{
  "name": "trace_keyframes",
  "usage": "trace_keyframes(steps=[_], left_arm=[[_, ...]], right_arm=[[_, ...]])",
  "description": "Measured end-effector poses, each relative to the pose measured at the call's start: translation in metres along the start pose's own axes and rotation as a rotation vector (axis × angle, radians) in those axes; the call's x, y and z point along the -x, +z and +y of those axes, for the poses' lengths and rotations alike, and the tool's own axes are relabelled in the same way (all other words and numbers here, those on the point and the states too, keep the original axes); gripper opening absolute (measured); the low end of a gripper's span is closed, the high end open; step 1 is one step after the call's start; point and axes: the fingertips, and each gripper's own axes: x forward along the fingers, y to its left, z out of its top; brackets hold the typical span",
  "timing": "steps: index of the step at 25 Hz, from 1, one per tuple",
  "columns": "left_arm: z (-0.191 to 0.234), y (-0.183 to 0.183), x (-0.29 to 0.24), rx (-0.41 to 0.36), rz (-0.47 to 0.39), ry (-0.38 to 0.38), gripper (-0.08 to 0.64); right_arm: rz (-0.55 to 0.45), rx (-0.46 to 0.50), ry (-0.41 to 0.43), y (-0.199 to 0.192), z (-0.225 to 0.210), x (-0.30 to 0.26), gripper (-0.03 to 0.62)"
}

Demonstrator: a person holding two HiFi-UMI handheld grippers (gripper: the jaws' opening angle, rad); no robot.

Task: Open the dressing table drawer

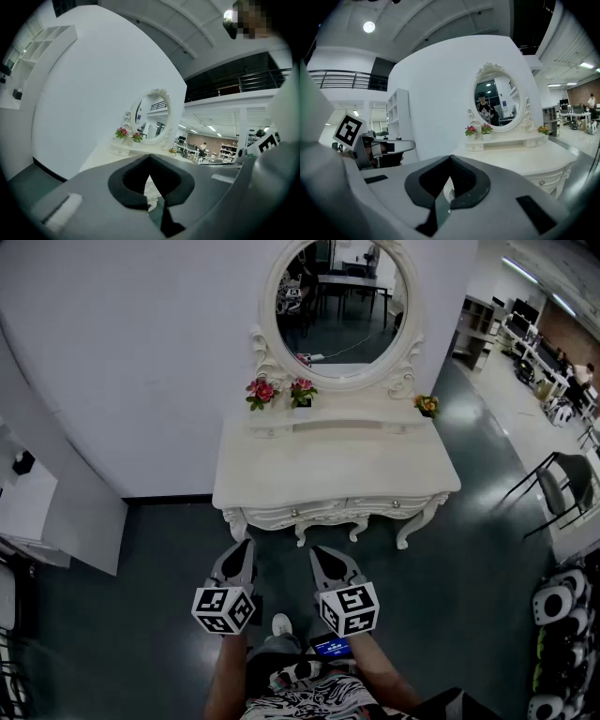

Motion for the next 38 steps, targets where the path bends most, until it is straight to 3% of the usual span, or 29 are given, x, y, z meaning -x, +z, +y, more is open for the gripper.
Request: trace_keyframes(steps=[9,17,24,32,38], left_arm=[[0.008,0.005,0.003,-0.010,-0.016,0.039,0.002],[0.035,0.004,-0.029,-0.003,-0.010,0.059,0.002],[0.109,0.006,-0.112,-0.030,0.040,0.041,0.002],[0.217,0.020,-0.232,-0.043,0.145,-0.044,0.002],[0.258,0.019,-0.298,-0.062,0.194,-0.120,0.002]], right_arm=[[-0.005,0.030,0.011,0.006,0.001,-0.004,0.002],[0.031,-0.032,-0.051,-0.003,-0.033,-0.042,0.005],[0.089,-0.050,-0.086,-0.008,-0.055,-0.146,0.040],[0.192,-0.051,-0.188,0.001,-0.080,-0.299,0.046],[0.225,-0.039,-0.226,0.008,-0.095,-0.368,0.074]])
